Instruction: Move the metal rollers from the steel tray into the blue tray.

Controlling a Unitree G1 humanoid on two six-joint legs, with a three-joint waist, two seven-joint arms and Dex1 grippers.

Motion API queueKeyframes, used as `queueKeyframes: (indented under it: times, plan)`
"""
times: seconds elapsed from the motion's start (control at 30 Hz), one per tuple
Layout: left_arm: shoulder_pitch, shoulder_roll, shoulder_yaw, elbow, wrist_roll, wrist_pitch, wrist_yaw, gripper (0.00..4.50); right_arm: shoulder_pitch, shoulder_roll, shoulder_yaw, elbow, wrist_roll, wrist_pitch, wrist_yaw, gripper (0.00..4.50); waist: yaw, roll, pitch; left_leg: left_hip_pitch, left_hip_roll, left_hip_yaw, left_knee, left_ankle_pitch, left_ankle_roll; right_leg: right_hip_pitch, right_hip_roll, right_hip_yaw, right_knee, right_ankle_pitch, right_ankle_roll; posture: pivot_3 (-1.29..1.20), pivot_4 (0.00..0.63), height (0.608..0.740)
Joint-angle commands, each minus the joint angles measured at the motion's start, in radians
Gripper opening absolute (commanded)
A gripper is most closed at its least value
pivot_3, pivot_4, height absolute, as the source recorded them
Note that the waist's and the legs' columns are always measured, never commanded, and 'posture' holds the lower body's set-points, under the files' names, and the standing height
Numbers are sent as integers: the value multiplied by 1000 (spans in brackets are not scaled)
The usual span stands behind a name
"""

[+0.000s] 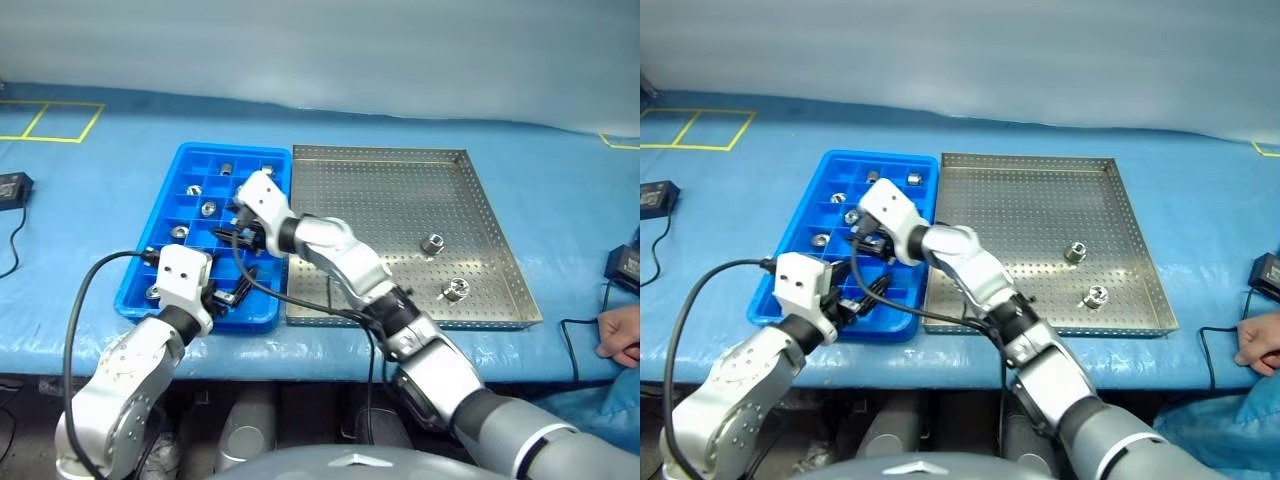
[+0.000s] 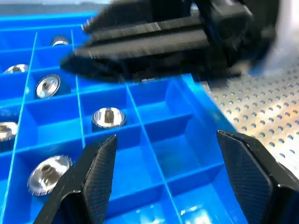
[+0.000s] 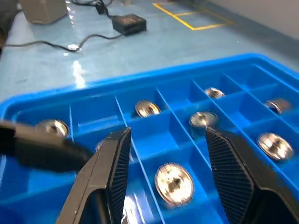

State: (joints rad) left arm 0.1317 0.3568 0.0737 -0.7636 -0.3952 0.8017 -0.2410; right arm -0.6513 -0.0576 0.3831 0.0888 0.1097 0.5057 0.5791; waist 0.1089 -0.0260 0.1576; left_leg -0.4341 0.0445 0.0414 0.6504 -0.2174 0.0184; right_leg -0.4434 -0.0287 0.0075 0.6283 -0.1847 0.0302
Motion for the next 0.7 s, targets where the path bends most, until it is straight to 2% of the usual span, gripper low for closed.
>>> queueKeyframes:
  times: [0.03,0.17,0.27,0.5,0.7]
  plan:
    - [-62,7,-45,35,-3,-26,-37,3729,103,-133,-77,-277,-4,160,-18,2652,-8,0,0,0,-1,1,1,0,1,0,-1,0,0,0,0,169,150,740]
    - [-138,19,-85,101,-1,-36,-80,3729,235,-259,-143,-465,-36,306,-83,2652,-37,0,0,1,-2,4,1,0,1,-1,2,1,0,0,1,80,150,740]
    - [-187,24,-116,147,0,-42,-114,3729,306,-304,-183,-539,-59,392,-139,2652,-68,0,0,2,0,3,-1,0,0,-1,5,1,2,0,-1,19,150,740]
    - [-297,35,-198,245,8,-69,-202,3729,390,-290,-250,-559,-98,508,-272,2652,-126,0,0,4,0,6,2,0,0,0,6,5,5,0,0,-79,150,740]
    - [-346,61,-255,293,24,-86,-266,3729,425,-269,-264,-531,-144,502,-369,2652,-153,0,-1,4,0,7,5,0,0,-1,5,6,7,1,1,-110,150,740]
